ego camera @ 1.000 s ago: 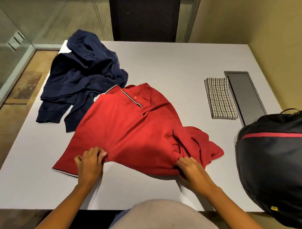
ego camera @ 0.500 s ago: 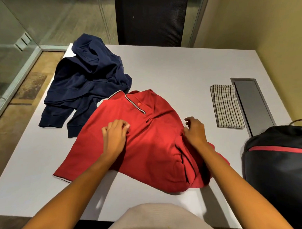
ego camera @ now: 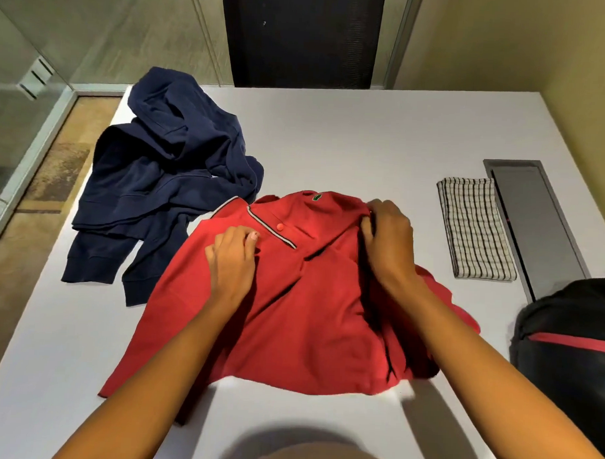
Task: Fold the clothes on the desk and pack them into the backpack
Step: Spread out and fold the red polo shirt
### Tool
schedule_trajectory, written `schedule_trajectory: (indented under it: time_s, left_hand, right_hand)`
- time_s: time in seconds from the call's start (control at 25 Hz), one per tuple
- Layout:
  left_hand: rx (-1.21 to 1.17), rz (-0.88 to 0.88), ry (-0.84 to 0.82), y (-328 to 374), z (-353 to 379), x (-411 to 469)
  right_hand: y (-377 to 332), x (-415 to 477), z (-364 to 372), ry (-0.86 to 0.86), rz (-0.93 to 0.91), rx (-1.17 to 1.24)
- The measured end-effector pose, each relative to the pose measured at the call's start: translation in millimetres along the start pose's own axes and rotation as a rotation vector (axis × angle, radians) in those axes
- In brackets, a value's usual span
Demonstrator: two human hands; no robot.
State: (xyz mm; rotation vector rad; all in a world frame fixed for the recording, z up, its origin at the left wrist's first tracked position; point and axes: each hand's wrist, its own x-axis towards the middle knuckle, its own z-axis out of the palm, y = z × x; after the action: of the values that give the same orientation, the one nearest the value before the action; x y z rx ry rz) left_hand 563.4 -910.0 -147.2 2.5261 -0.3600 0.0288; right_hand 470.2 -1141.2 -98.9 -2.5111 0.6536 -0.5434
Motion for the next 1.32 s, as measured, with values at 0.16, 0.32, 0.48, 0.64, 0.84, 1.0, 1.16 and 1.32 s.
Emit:
schedule_trajectory:
  time_s: [0.16, 0.32, 0.48, 0.64, 0.84, 1.0, 1.16, 1.32]
  left_hand:
    - [-0.162, -0.113, 0.104, 2.9, -3.0, 19.4]
    - [-0.192, -0.099, 0.103, 6.1, -6.7, 36.8]
    - [-0.143, 0.059, -0.012, 17.2, 1.6, 54.7]
    - [0.026, 0.156, -0.354, 43.1, 30.0, 84.3]
    - [0.474, 0.229, -0.679, 58.7, 44.5, 78.8]
    - [0.502, 0.216, -0.59, 50.3, 28.7, 66.8]
    - [0.356, 0.183, -0.499, 48.6, 20.6, 59.7]
    - [0.306, 0.18, -0.264, 52.6, 5.5, 61.7]
  right_hand:
    - [-34.0, -42.6, -16.2, -0.229, -0.594, 0.0]
    - [-13.1, -78.2, 7.7, -0.745, -0.62, -0.104]
    - [-3.1, -56.7, 11.5, -0.412, -0.415, 0.046]
    - [31.2, -13.3, 13.7, -0.429, -0.126, -0.102]
    - [50.1, -33.1, -5.7, -0.758, 0.135, -0.612]
    - [68.9, -65.5, -30.1, -0.855, 0.222, -0.746]
    - [71.6, -77.1, -8.6, -0.646, 0.151, -0.076]
    - [54.9, -71.2, 8.4, -0.552, 0.249, 0.244]
